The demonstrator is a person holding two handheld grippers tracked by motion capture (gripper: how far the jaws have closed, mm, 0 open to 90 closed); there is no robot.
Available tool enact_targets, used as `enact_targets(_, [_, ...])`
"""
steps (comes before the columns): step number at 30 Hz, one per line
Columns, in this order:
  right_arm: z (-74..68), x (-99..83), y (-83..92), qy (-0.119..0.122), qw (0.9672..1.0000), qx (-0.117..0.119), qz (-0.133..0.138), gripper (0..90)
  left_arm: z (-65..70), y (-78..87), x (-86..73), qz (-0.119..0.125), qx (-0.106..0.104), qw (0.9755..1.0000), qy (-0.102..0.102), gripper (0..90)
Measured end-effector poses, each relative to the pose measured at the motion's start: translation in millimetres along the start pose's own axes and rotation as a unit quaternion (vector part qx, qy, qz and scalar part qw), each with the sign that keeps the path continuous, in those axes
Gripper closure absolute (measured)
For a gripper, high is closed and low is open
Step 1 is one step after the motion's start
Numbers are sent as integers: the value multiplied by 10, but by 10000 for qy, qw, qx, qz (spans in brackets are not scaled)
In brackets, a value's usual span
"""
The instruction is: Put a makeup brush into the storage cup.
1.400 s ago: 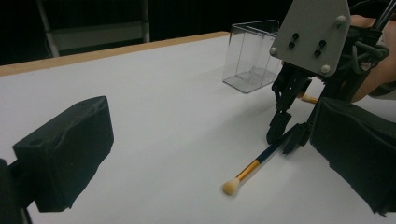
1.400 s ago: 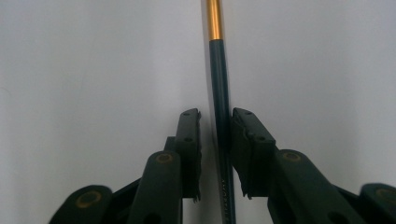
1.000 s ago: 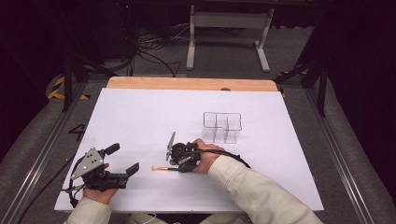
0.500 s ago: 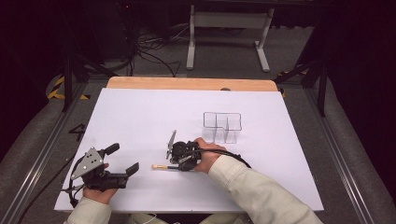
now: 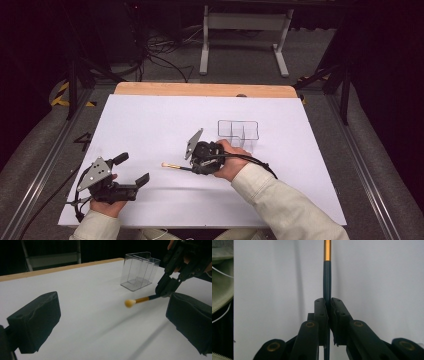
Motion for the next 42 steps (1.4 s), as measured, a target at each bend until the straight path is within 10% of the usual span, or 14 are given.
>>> enact_targets(22, [-46,-151,586,-204,9878,-811,1311,837,-9,-36,7,-2,-7,10000,9,4])
enact_targets(42, [-60,-457,897,-753,9524,-1365,2621,837,-4,-47,4,-9,-14,10000,4,4])
Point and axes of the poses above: each handheld gripper's, and its own axes: y roughly backward along the jaws, x roughly out of its top, z roughly to its right, the point moved 3 cm from there along -y, roughly forward along the jaws, and after that the axes turned 12 degrees about y, right-handed, at the moved point
